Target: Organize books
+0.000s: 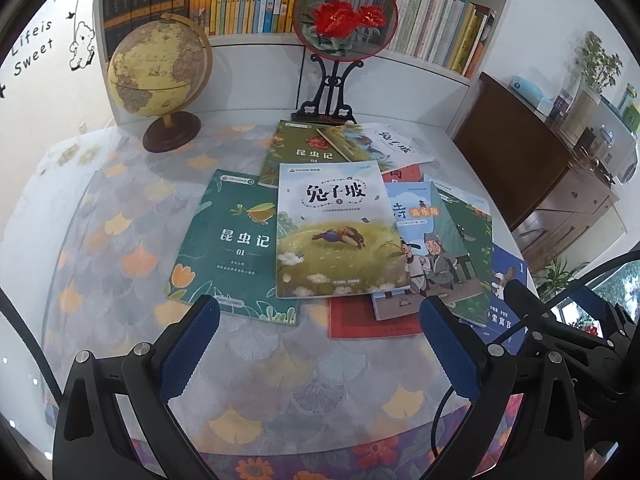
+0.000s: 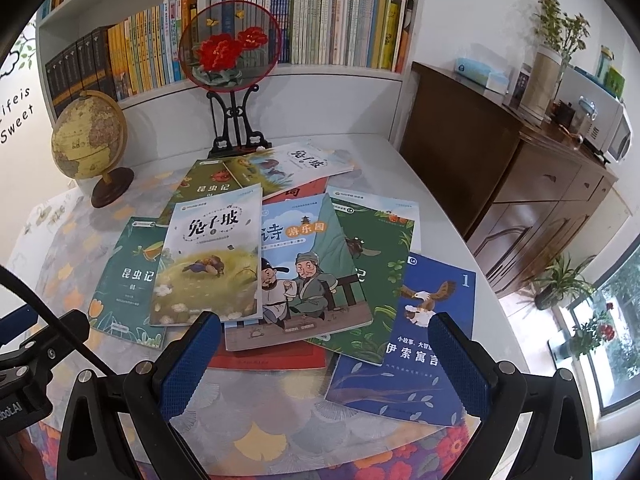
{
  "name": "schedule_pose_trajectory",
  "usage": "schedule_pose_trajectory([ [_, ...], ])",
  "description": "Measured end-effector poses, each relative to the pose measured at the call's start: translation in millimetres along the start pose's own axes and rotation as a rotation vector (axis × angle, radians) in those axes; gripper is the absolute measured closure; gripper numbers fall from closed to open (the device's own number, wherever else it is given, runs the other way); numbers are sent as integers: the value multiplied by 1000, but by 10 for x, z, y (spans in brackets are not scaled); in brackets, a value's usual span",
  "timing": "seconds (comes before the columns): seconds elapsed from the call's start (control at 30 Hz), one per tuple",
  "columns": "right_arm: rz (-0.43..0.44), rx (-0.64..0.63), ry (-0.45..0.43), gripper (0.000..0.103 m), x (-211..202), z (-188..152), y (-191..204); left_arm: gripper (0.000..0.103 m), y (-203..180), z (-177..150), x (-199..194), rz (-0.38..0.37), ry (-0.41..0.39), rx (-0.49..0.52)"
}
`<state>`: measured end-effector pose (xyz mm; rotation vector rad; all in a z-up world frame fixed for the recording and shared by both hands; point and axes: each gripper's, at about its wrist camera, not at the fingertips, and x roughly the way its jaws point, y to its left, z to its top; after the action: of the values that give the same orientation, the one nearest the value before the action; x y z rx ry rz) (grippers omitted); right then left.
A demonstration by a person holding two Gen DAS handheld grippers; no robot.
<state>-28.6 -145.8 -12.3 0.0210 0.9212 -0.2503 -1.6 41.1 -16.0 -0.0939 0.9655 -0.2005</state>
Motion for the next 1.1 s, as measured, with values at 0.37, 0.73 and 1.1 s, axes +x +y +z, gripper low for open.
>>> schedule_pose_trajectory([
  [0.37, -22, -8, 4, 0, 47, 37, -49, 3, -30, -1, 58, -2, 24, 17],
  [0.73, -26, -8, 2, 0, 51, 69, -20, 3, -56, 25, 66, -5, 24, 39],
  [1.1, 34, -8, -45, 0, -24, 117, 43, 3, 22, 88, 136, 6, 24, 25],
])
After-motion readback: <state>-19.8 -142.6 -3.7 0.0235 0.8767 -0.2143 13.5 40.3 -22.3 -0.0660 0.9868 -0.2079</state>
